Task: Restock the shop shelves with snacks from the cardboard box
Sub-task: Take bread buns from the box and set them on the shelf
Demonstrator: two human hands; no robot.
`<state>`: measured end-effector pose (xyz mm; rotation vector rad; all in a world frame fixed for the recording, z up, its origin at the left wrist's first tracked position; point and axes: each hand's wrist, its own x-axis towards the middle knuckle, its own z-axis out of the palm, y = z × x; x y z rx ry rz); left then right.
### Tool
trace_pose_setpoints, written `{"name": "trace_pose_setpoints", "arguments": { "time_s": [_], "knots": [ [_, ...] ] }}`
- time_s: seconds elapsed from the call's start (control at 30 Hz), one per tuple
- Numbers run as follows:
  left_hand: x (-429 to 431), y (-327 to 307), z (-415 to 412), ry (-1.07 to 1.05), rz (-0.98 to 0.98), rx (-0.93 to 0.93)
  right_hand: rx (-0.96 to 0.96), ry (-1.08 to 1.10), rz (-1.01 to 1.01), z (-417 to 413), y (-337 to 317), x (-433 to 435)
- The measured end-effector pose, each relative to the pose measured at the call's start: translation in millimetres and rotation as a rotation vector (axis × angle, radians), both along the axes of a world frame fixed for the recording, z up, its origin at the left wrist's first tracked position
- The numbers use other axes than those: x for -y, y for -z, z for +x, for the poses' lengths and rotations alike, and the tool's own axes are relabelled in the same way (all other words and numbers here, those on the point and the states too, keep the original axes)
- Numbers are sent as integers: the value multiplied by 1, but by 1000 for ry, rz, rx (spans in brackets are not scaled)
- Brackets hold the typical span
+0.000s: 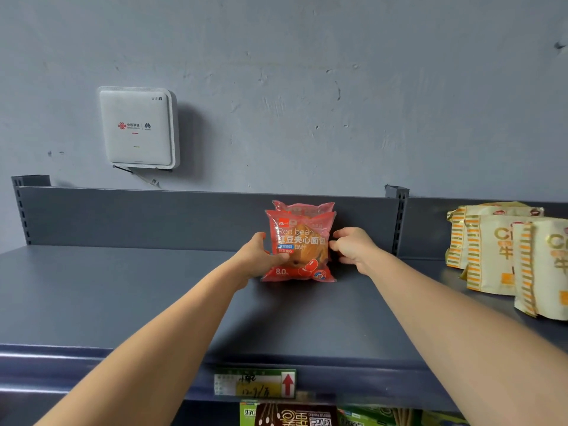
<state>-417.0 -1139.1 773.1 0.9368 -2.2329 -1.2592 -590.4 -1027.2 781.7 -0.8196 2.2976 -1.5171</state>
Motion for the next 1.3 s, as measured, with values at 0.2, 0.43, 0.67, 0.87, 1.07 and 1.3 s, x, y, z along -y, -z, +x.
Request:
{"name": "trace_pose_setpoints", "arguments": {
  "time_s": [0.2, 0.43, 0.67, 0.87, 1.07, 1.3],
  "knots": [
    [-7, 7, 14, -31, -125, 62, -282, 99, 104, 18, 9, -36],
    [-33, 10, 37, -5, -294, 120, -379, 126, 207, 44, 16, -87],
    [-85, 4, 63, 4, -603, 163, -453, 121, 261, 73, 17, -145],
    [-153, 4, 76, 5, -787, 81, -515, 164, 269, 101, 22, -210],
    [-228, 30, 95, 110, -882, 120, -519, 228, 375, 136, 50, -295],
    [-292, 79, 108, 254, -951, 263, -508, 283, 548, 178, 97, -384]
  ]
}}
